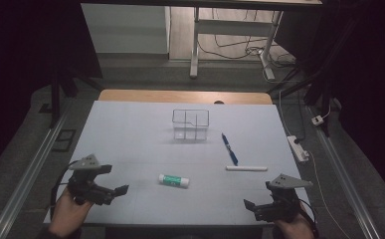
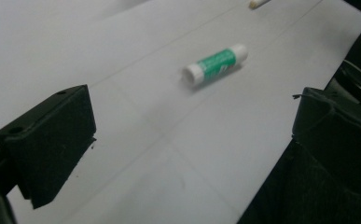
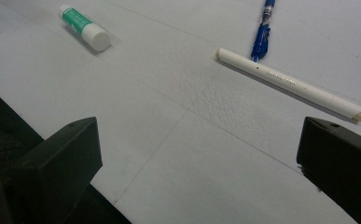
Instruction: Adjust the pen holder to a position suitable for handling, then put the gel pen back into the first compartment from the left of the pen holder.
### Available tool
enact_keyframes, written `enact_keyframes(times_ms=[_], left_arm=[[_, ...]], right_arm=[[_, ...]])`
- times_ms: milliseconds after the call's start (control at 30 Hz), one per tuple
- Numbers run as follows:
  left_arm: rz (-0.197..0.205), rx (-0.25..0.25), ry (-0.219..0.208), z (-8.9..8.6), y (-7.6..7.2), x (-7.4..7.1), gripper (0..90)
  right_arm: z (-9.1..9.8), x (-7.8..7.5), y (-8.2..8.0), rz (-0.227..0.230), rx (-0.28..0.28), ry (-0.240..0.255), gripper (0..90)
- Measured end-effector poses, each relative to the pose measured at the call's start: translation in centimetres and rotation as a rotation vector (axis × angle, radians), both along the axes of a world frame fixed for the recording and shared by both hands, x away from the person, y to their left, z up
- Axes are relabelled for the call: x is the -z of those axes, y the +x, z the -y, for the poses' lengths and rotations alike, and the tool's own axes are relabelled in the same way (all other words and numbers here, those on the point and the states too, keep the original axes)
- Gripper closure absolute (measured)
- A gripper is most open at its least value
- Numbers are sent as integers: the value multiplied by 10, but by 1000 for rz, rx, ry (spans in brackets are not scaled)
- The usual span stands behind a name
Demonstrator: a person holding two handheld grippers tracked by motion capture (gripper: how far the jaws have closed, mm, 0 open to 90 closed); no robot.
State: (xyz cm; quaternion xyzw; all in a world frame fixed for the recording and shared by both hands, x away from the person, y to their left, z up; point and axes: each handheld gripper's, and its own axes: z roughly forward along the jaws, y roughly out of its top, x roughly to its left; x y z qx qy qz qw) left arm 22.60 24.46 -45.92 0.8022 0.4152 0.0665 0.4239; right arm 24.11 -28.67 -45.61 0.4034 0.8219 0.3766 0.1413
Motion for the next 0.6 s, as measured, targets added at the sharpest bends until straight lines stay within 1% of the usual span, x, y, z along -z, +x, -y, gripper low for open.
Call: enact_keyframes(times_ms=[133, 200, 267, 300, 333, 467, 600], left_arm=[[-28, -46, 14, -14, -20, 8, 0], [-36, -66, 34, -19, -27, 12, 0], [-46, -79, 45, -23, -33, 15, 0], [-36, -92, 40, -24, -34, 15, 0], [-27, -94, 32, -25, -35, 14, 0], [-33, -92, 43, -24, -35, 15, 0], [-38, -90, 40, -25, -35, 16, 0]], right_arm=[[0, 0, 0, -1, 3, 2, 0], [0, 0, 0, -2, 6, 3, 0], [0, 0, 0, 0, 9, 3, 0], [0, 0, 0, 3, 8, 4, 0], [1, 0, 0, 7, 9, 4, 0], [1, -1, 0, 12, 17, 5, 0], [-4, 0, 2, -3, 9, -21, 0]])
